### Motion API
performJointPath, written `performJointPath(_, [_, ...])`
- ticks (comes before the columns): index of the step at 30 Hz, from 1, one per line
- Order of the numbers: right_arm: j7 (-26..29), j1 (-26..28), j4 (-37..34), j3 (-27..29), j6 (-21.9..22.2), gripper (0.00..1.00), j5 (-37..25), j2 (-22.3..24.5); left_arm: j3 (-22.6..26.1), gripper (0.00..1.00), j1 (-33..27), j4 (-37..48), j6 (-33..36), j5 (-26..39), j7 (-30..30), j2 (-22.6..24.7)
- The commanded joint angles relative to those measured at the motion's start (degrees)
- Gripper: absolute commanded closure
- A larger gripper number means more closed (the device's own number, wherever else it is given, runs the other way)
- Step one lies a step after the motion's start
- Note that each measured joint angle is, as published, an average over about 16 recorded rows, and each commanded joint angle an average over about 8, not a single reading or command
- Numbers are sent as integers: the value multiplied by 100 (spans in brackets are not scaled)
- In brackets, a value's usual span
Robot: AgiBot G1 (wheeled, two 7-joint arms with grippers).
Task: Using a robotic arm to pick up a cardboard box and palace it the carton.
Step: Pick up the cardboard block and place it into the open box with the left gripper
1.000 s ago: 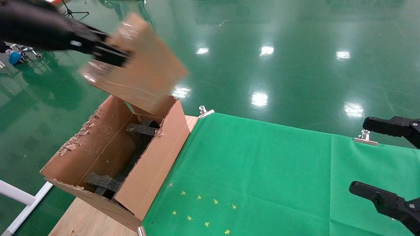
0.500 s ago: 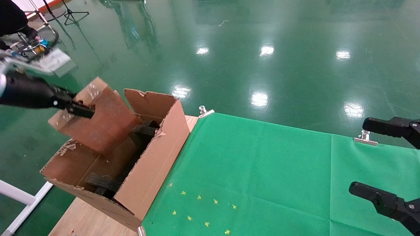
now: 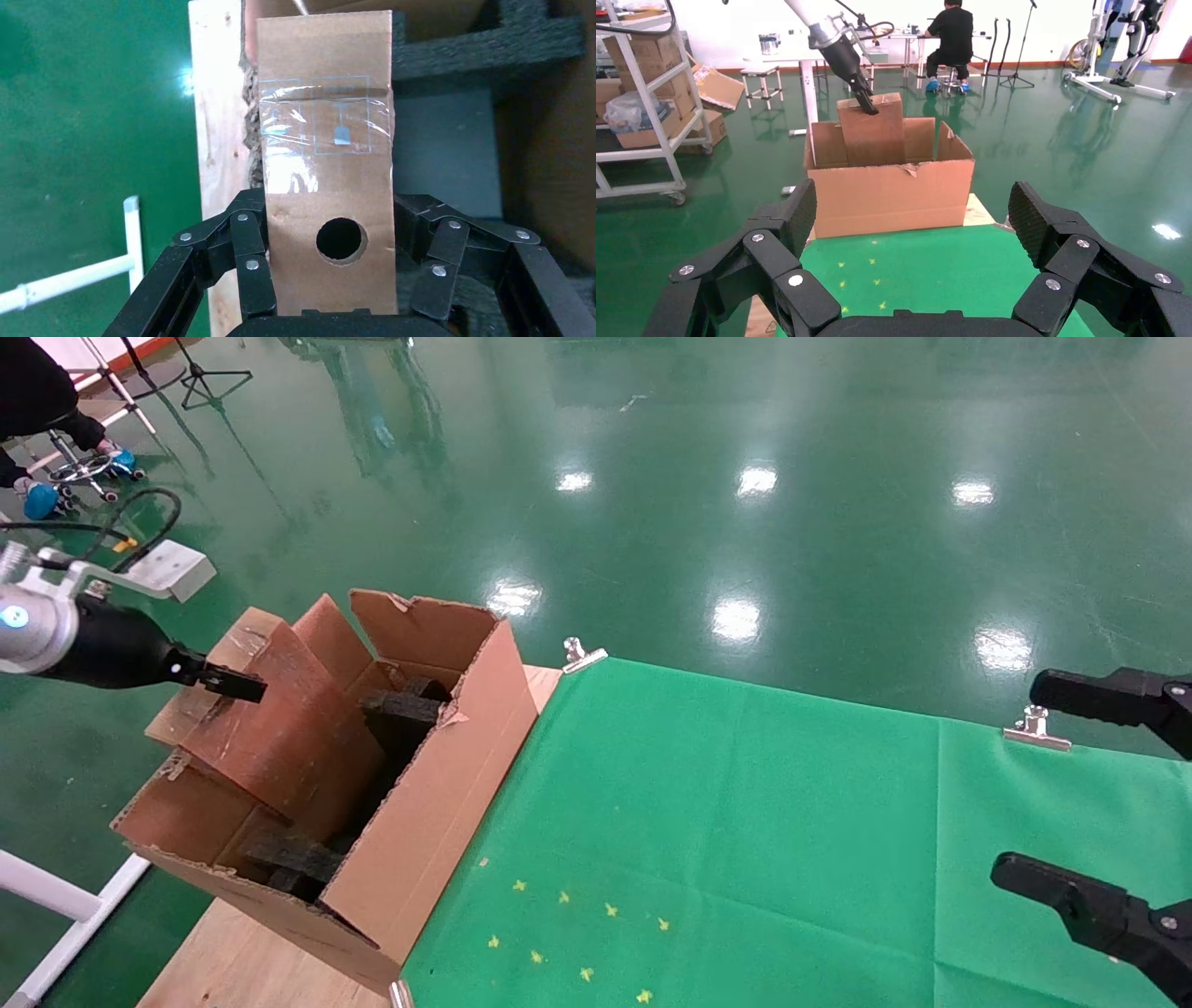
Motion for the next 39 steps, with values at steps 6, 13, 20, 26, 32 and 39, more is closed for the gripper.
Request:
performJointPath(6, [0, 0, 0, 0, 0, 0, 0, 0, 70, 100, 253, 836, -288, 66, 126, 443])
performJointPath(13, [0, 0, 0, 0, 0, 0, 0, 0, 52, 100, 495, 1465, -312, -67, 413, 797])
performJointPath(20, [0, 0, 0, 0, 0, 0, 0, 0, 6, 100, 715, 2013, -368, -198, 646, 1047])
performJointPath(26, [0, 0, 0, 0, 0, 0, 0, 0, -49, 74, 842, 2380, -483, -295, 740, 1233])
performJointPath(32, [0, -1, -1, 0, 2, 0, 0, 0, -121, 2, 900, 2527, -545, -409, 842, 1305])
performJointPath(39, [0, -1, -2, 0, 2, 0, 1, 0, -119, 0, 893, 2501, -528, -411, 824, 1298])
